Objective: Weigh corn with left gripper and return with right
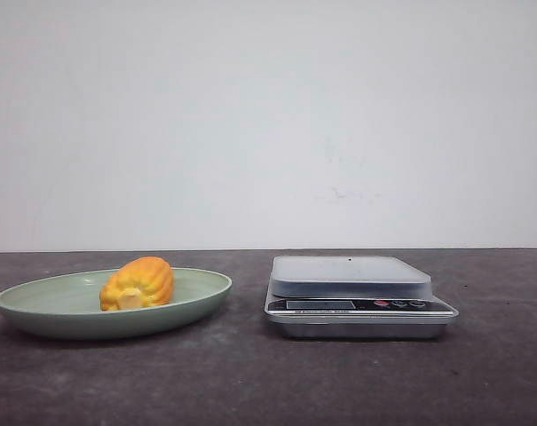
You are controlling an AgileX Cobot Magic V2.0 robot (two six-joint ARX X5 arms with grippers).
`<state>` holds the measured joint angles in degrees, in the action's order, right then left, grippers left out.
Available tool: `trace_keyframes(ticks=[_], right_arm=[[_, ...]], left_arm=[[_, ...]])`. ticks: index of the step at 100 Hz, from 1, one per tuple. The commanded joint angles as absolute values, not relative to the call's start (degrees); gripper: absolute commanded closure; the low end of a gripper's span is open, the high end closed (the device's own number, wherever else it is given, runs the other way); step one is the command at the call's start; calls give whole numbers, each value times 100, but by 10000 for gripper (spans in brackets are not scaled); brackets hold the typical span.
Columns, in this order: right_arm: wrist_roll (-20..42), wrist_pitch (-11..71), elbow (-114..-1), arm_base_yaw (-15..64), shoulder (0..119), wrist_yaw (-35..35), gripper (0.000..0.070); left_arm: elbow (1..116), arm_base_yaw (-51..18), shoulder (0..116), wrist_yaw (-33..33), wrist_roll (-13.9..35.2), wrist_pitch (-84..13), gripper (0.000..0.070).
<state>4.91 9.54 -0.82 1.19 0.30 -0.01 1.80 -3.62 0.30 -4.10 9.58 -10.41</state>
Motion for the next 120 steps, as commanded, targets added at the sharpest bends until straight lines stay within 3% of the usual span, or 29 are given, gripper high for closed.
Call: trace_keyframes(ticks=[1,84,104,120], right_arm=[[556,886,-58,132,23,-1,686],[714,1013,-58,137,25,-45,686],[735,1011,-58,137,25,-126,686],[1131,913,-108,137,25,-305,694]], left_arm=[[84,-360,23,-392,882,-1074,673],[84,-360,23,-392,895,-1068,673],[84,-360,23,-386,1737,-1074,674],[93,-360,23,-401,1787,-1000,690]])
